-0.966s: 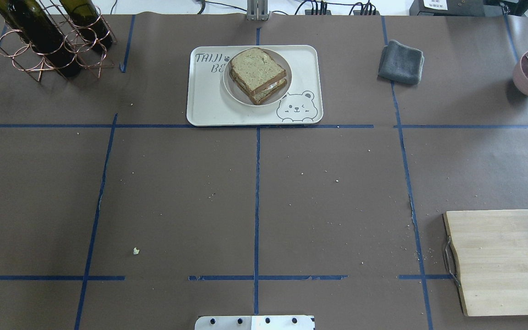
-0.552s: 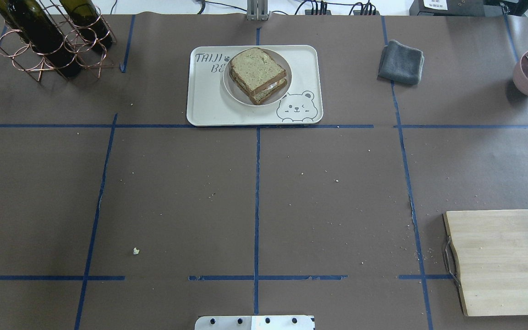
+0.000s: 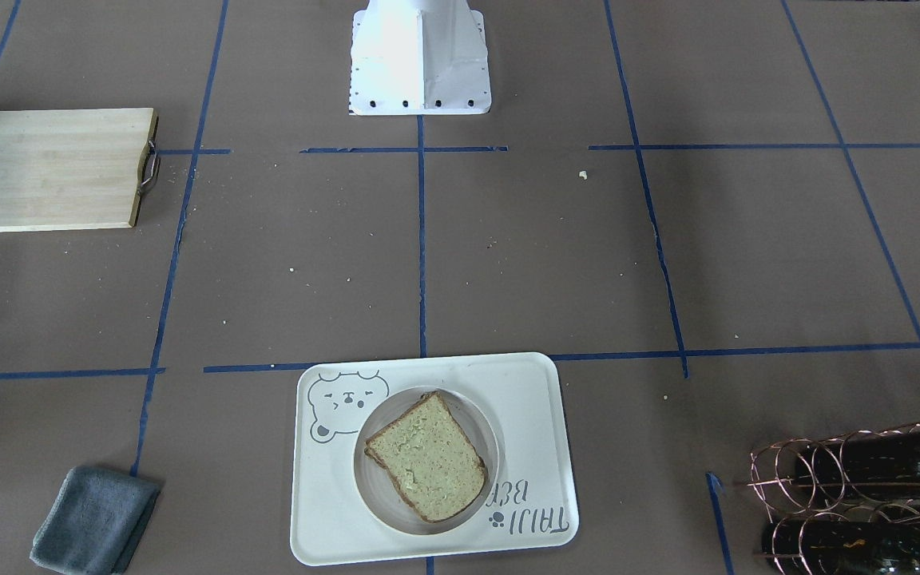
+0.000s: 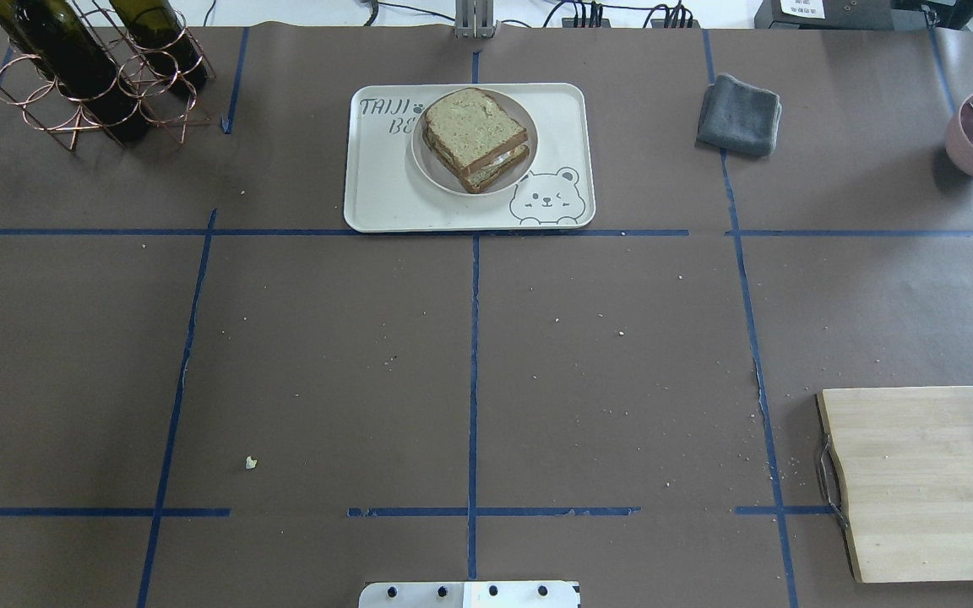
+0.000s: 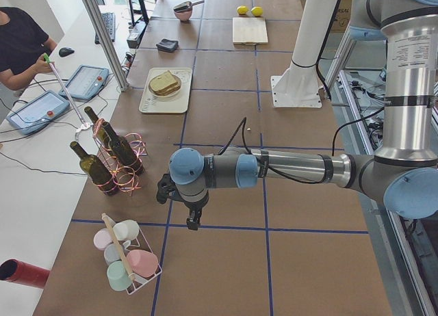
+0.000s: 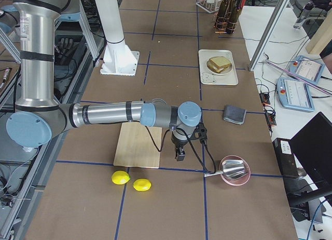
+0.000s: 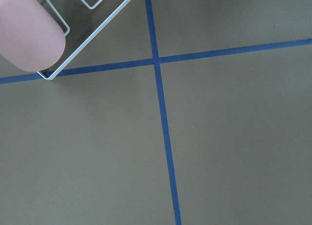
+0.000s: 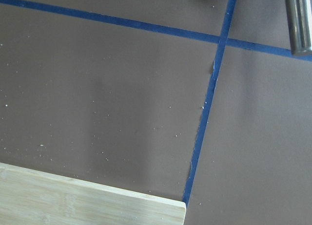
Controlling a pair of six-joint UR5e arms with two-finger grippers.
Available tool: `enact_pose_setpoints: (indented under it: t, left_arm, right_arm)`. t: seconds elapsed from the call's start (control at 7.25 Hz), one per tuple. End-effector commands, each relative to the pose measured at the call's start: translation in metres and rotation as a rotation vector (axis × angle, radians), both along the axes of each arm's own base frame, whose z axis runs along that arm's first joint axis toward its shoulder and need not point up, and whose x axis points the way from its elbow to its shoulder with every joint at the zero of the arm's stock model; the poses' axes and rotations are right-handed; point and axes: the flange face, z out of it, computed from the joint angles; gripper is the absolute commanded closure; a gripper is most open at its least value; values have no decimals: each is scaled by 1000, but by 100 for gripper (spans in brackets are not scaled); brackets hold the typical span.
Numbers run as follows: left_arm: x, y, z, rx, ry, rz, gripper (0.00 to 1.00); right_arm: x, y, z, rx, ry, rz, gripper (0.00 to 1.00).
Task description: Make sandwich and place on tray
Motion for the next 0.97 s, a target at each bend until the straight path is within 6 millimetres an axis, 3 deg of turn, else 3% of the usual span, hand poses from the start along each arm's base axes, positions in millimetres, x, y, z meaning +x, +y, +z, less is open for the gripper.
enact_pose_setpoints:
  t: [0.0, 0.83]
  left_arm:
    - [0, 0, 1, -1, 0, 1, 0]
    - [0, -5, -4, 5, -9, 2, 0]
  right_arm:
    - [0, 1, -2, 4, 0, 0, 0]
    - [1, 6, 1, 49, 1, 11, 0]
